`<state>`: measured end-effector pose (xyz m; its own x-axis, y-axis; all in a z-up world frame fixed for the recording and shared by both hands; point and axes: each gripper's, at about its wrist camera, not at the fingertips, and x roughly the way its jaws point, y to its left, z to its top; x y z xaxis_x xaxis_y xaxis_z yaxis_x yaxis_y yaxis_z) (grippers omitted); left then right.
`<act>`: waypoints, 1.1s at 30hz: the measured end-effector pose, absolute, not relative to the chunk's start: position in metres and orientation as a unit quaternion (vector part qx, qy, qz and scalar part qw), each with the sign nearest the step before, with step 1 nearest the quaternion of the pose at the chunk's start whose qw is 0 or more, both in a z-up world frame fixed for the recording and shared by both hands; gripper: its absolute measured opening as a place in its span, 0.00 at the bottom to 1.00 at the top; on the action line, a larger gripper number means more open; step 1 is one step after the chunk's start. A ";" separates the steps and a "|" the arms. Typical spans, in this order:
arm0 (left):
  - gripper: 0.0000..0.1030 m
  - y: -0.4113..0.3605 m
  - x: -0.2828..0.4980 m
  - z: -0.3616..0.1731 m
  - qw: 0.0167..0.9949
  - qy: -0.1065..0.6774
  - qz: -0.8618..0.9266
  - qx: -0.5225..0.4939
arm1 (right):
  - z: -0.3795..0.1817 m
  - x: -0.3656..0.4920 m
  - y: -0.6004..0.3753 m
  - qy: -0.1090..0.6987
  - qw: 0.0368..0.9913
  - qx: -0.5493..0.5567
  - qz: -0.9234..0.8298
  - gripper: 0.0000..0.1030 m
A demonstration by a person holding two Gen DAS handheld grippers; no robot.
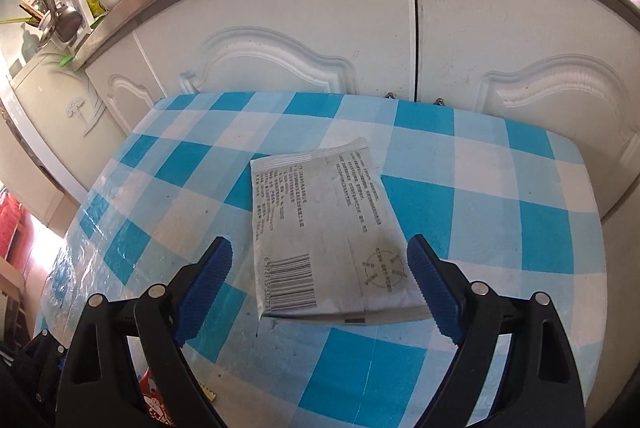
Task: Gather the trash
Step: 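Close the left gripper on the red wrapper while the right grasps the white paper packet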
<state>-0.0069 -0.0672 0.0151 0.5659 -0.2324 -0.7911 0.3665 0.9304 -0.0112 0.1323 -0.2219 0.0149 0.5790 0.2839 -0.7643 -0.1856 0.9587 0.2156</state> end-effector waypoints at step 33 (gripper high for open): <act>0.54 -0.051 0.000 0.007 0.888 0.432 -0.152 0.034 | -0.001 0.122 -0.233 0.441 0.884 0.092 0.124 0.50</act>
